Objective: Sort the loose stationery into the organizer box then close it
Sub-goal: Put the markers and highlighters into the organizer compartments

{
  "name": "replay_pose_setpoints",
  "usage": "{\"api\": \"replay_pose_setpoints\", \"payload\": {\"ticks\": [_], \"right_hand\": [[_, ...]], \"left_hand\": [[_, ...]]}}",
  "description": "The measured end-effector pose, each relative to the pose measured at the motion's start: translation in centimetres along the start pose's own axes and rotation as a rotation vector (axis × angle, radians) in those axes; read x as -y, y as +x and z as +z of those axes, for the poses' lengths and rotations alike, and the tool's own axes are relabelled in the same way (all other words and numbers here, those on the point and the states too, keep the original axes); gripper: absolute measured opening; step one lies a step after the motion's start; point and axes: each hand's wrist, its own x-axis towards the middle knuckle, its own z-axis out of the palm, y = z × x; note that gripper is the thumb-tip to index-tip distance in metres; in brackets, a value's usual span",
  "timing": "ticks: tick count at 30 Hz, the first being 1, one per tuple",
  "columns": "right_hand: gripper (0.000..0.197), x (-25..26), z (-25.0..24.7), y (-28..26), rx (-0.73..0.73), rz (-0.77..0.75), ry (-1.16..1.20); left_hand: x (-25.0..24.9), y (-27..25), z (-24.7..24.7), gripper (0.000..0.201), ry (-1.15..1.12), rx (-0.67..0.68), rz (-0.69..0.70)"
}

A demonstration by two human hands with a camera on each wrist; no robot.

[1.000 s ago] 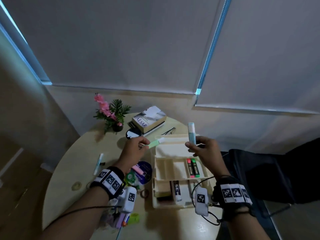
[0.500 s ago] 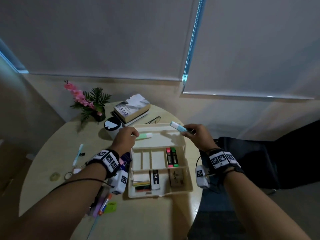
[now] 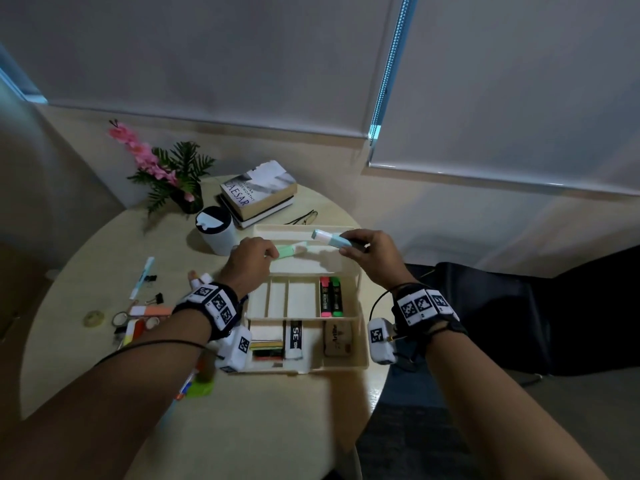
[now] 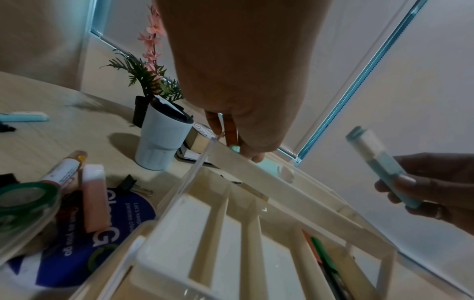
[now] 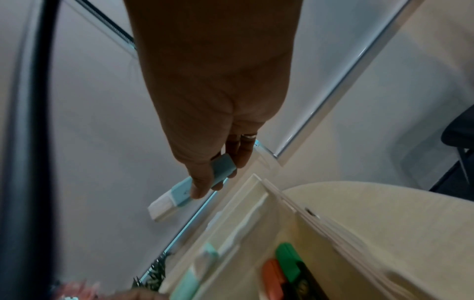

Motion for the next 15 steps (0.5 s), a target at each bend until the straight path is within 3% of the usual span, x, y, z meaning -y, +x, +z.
{"api": "replay_pose_setpoints", "payload": {"ticks": [6,11,15], "right_hand": [[0.026,-1.8,1.8,-0.5,0.077,-0.007,-0.271],[0.019,-2.6,3.2,0.2,0.035,-0.078,-0.469],[0.031,-2.5,3.1,1.0,0.016,-0.068,-0.602]], "left_hand": [[-1.1,-0.6,0.1,0.020,0.072,-0.043,0.049],[-1.2,-0.9,0.5,0.014,0.129,-0.062,0.081],[-1.0,-1.4,1.0,0.014,0.218,-0.121,0.109]]}}
